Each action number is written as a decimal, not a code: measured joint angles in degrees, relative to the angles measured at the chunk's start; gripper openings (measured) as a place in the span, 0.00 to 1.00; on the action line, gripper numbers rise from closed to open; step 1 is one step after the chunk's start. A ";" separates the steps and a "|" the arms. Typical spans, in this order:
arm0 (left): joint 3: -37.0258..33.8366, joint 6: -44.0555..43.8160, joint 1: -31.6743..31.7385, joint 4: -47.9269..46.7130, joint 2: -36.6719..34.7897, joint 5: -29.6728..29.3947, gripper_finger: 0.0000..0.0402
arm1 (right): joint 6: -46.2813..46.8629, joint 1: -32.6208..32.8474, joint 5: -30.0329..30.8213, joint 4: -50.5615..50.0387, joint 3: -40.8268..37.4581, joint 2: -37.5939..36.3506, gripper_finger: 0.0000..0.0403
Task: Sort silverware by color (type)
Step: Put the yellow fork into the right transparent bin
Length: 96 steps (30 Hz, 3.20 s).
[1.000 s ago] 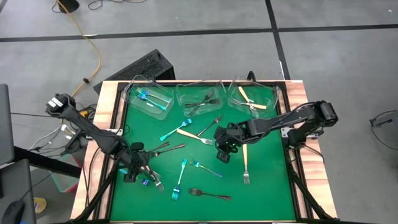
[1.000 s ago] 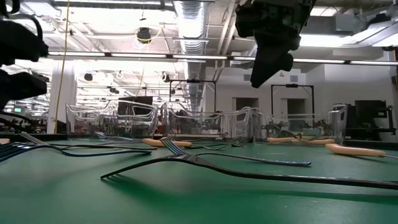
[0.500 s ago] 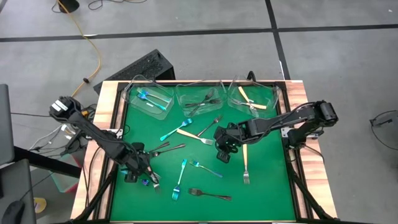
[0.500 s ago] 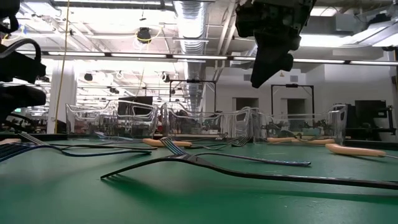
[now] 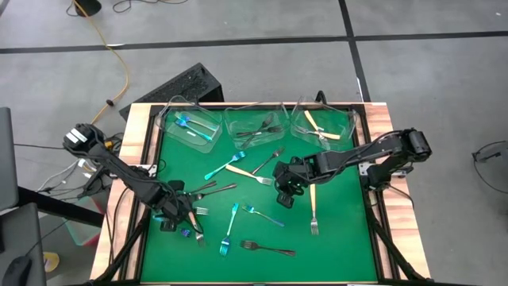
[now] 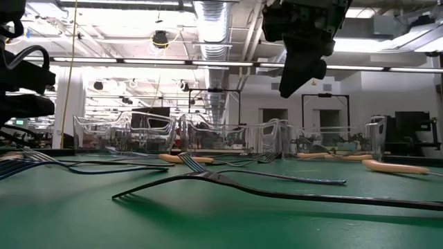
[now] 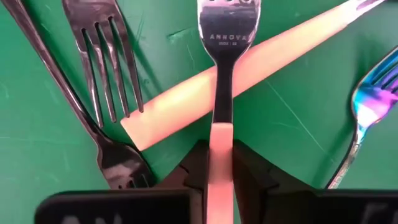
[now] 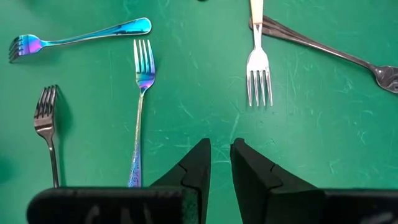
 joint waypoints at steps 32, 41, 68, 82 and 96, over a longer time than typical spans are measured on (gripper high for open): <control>8.33 28.35 8.59 28.86 -26.06 -29.06 0.06 | -33.69 -3.41 0.26 46.00 0.00 0.00 0.24; 8.31 40.90 14.80 40.93 -22.85 -24.07 0.06 | -34.15 -5.90 -7.00 60.68 0.04 0.64 0.53; 8.28 46.83 33.51 66.01 -6.82 2.73 0.06 | -37.36 -5.03 -3.82 61.99 0.05 1.25 0.66; 8.28 46.95 33.55 67.35 -6.02 2.28 0.06 | -37.36 -5.75 -3.77 58.67 0.04 1.25 0.26; 8.31 41.47 33.48 65.41 -6.37 -5.07 0.28 | -36.60 -5.42 -1.75 58.15 0.00 0.34 0.12</control>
